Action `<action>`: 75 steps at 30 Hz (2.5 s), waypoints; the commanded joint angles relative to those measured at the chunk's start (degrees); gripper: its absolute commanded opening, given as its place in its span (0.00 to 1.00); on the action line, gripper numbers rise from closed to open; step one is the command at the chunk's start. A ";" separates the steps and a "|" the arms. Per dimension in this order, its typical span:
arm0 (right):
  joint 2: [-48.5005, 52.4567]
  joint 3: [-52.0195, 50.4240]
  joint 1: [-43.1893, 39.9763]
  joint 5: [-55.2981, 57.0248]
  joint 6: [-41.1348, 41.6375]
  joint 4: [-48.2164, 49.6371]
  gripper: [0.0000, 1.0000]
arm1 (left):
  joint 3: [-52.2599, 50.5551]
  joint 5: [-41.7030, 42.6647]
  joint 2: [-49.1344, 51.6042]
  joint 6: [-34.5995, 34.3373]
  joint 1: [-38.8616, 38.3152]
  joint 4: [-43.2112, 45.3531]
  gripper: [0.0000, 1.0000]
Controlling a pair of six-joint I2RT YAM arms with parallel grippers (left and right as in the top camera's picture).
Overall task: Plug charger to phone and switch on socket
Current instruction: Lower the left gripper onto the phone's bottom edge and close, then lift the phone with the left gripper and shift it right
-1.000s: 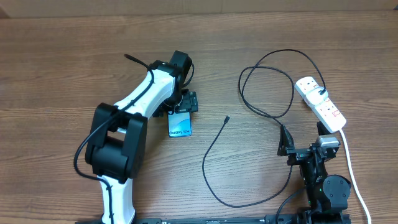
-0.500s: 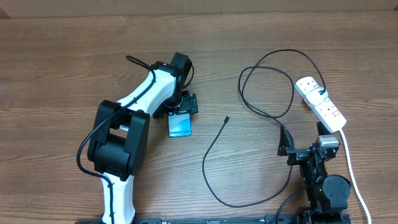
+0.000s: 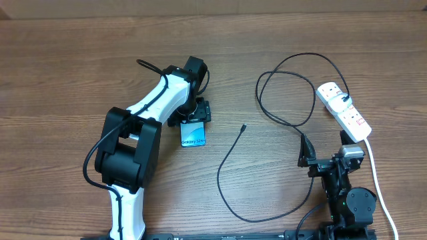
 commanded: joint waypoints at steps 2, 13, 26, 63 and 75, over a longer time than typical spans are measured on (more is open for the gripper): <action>-0.57 -0.59 -0.15 0.31 -0.24 0.31 1.00 | -0.96 -0.98 3.52 1.09 -0.37 -0.44 0.81; -0.57 -0.59 -0.15 0.31 -0.24 0.31 1.00 | -0.96 -1.01 3.52 1.09 -0.37 -1.11 0.79; -0.57 -0.59 -0.15 0.31 -0.24 0.31 1.00 | -0.94 -1.44 3.52 1.09 -0.35 -1.05 0.79; -0.57 -0.59 -0.15 0.31 -0.24 0.31 1.00 | 12.44 -0.87 3.52 1.09 0.48 -12.22 0.73; -0.57 -0.59 -0.15 0.31 -0.24 0.31 1.00 | 21.31 25.81 3.52 4.92 4.94 -20.94 0.77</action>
